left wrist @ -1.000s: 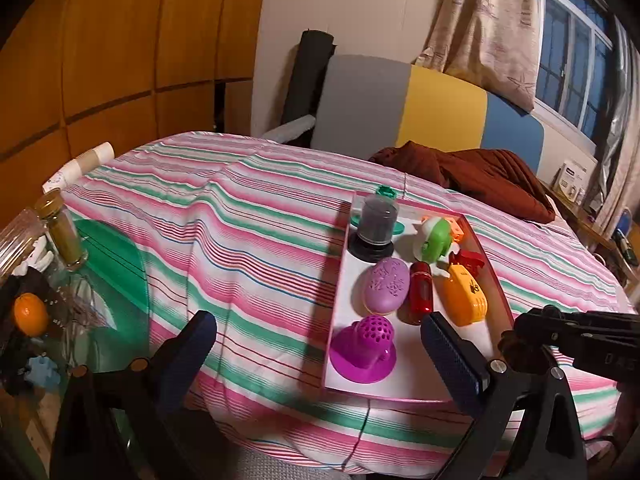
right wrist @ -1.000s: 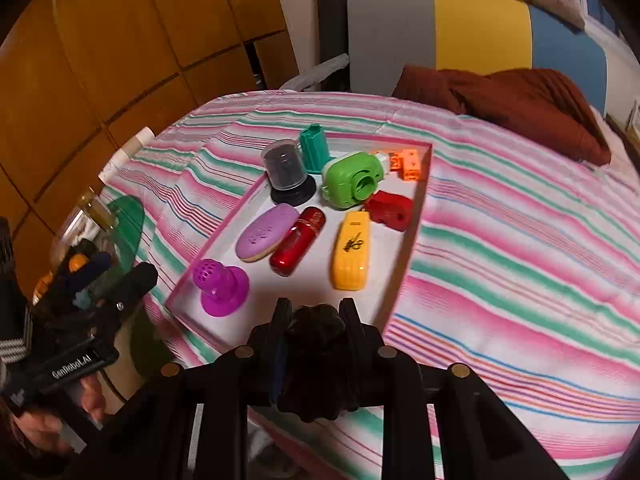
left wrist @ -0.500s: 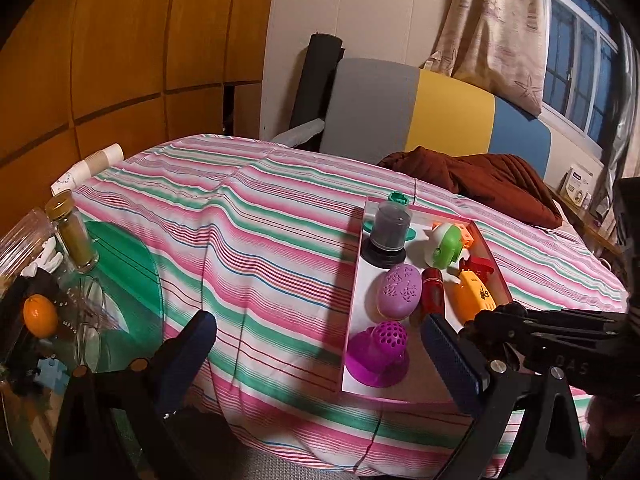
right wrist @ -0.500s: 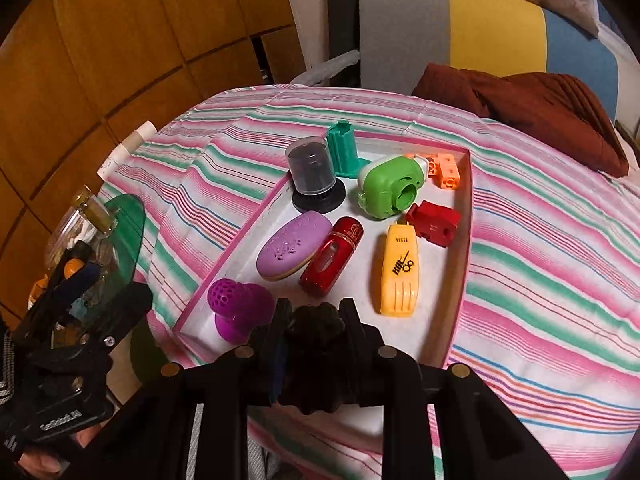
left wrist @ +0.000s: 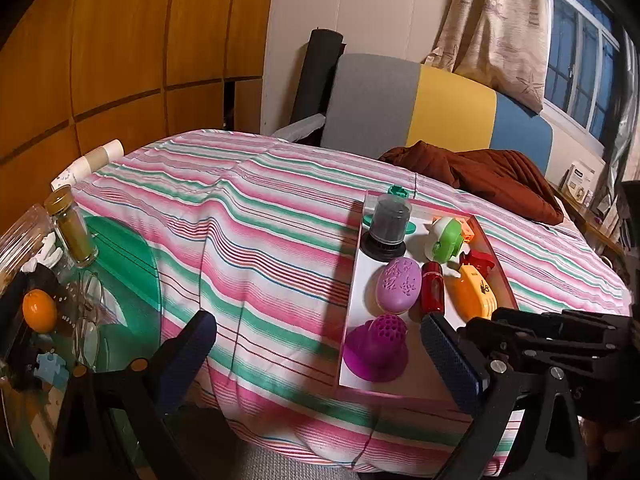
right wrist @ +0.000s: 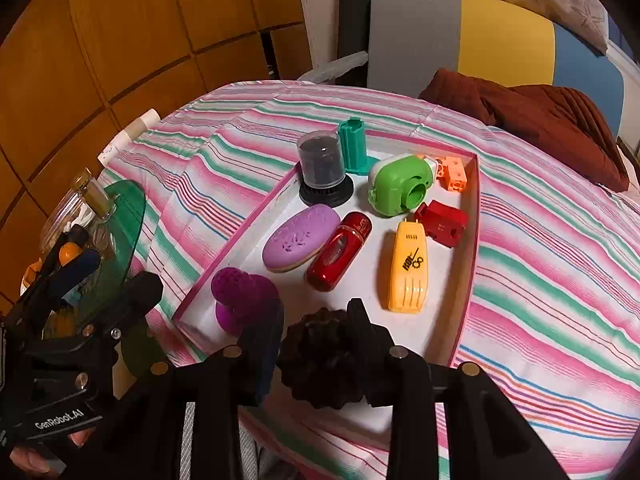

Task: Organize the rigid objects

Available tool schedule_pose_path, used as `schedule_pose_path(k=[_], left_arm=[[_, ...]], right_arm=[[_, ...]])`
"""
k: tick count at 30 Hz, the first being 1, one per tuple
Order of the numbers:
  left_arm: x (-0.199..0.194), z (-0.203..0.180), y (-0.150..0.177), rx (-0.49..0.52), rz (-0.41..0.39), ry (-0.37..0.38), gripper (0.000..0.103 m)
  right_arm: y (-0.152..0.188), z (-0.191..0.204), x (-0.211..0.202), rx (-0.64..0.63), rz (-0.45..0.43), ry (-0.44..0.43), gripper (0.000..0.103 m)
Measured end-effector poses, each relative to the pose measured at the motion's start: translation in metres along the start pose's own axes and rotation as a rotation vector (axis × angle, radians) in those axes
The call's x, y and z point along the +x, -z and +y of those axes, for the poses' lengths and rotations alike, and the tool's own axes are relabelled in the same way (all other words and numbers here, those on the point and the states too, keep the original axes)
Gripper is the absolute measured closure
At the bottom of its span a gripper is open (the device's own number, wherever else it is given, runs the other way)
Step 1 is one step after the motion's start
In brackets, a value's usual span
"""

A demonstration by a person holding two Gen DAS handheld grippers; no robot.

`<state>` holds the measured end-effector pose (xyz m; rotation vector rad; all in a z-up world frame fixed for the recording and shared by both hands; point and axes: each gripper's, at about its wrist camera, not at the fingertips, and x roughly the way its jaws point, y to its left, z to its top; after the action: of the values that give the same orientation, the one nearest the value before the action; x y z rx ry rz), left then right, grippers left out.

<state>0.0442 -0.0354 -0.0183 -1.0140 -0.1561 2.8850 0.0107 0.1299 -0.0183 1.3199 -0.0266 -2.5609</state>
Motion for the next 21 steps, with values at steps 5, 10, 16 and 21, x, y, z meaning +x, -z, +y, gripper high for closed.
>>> schedule_pose_path(k=[5, 10, 16, 21], left_arm=[[0.001, -0.004, 0.001, 0.013, 0.009, -0.007, 0.000], [0.001, -0.007, 0.000, 0.035, 0.019, -0.026, 0.000], [-0.001, -0.011, -0.003, 0.054, 0.032, -0.041, 0.000], [-0.006, -0.012, -0.008, 0.063, 0.029, -0.067, 0.000]], right_arm=[[0.003, -0.002, 0.001, 0.010, 0.010, 0.001, 0.070], [0.005, -0.003, 0.000, 0.020, 0.022, 0.013, 0.067], [0.003, -0.008, -0.014, 0.075, 0.027, 0.066, 0.060], [0.001, -0.006, -0.028, 0.094, -0.011, 0.102, 0.058]])
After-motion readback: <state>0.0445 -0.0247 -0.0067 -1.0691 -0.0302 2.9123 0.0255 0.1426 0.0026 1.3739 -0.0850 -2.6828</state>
